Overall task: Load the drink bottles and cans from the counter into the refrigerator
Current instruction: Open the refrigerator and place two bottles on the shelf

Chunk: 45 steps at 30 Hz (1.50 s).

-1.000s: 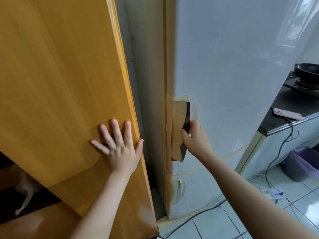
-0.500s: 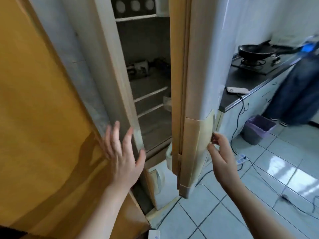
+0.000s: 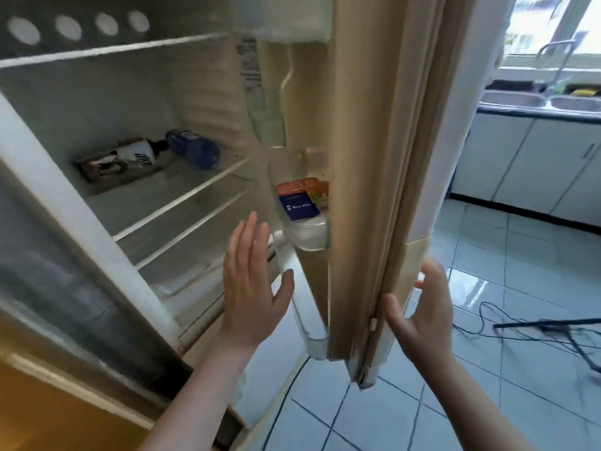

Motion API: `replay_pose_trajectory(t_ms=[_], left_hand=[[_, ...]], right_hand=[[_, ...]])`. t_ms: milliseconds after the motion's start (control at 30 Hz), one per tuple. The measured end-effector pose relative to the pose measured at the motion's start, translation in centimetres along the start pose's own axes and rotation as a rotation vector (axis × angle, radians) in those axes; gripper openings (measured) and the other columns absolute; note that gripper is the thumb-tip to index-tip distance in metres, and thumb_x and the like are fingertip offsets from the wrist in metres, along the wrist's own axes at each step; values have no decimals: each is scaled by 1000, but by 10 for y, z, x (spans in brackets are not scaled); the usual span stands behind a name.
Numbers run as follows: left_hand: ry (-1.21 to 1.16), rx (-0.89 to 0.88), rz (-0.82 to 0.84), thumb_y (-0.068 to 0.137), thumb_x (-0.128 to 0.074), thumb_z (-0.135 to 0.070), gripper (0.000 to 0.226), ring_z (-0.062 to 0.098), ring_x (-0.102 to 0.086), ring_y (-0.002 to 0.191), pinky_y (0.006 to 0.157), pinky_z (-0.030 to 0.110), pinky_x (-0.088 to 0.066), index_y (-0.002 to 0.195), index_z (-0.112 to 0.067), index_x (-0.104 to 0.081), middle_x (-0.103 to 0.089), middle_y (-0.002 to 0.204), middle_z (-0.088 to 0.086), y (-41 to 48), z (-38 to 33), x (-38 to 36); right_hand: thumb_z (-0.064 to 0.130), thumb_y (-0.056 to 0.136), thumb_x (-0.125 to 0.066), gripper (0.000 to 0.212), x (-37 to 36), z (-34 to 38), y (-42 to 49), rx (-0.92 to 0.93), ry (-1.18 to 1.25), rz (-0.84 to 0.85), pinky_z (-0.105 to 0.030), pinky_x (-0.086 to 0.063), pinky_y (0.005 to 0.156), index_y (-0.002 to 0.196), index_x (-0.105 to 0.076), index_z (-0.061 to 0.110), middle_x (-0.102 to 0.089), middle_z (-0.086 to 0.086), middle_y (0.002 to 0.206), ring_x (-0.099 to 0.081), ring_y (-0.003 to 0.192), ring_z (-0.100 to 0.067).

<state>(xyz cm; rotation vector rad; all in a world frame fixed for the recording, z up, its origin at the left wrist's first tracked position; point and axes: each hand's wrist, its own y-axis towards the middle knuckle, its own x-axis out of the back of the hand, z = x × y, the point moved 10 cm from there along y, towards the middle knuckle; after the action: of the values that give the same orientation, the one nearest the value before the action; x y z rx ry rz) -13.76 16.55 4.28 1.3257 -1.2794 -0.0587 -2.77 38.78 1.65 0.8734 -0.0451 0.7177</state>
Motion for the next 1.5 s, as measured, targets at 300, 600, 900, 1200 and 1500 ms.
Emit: replay_pose_trajectory(t_ms=[300,600,900,1200,1500], left_hand=[[-103,-50,85,88,-48,-35,72,31,-15,145,117,44,-19,148,-8,-18,-13,158,12,46,-51,-67],[10,-20,99,84,-52,-39,90,15,11,143,115,41,-6,150,-31,8,9,159,4,143,-79,-148],[207,-42,-139,82,-48,-48,70,44,-15,135,110,57,-19,141,-14,-30,-12,151,16,212,-107,-216],[305,-9,-276,75,-54,-42,77,45,-14,138,110,63,-15,141,-16,-25,-12,151,15,263,-95,-234],[493,21,-248,73,-69,-27,85,37,-12,143,113,63,-6,145,-20,-24,-17,153,7,282,-42,-233]], right_hand=[[31,92,-32,28,70,-102,36,-302,-42,-227,-10,-36,72,102,-54,17,-50,15,88,-48,87,-16],[36,93,-31,24,105,-204,121,-445,55,-226,-24,-37,72,90,-54,28,-52,11,86,-47,83,-9],[17,95,-50,22,128,-264,214,-388,68,-282,-25,-49,80,115,-58,18,-61,5,111,-58,103,-10],[20,83,-58,24,73,-203,289,288,-267,-189,-31,-33,100,103,-67,9,-61,-7,113,-45,112,-29],[12,71,-70,48,11,-254,344,113,-475,-56,-60,-30,104,118,-60,10,-48,-20,130,-29,132,-45]])
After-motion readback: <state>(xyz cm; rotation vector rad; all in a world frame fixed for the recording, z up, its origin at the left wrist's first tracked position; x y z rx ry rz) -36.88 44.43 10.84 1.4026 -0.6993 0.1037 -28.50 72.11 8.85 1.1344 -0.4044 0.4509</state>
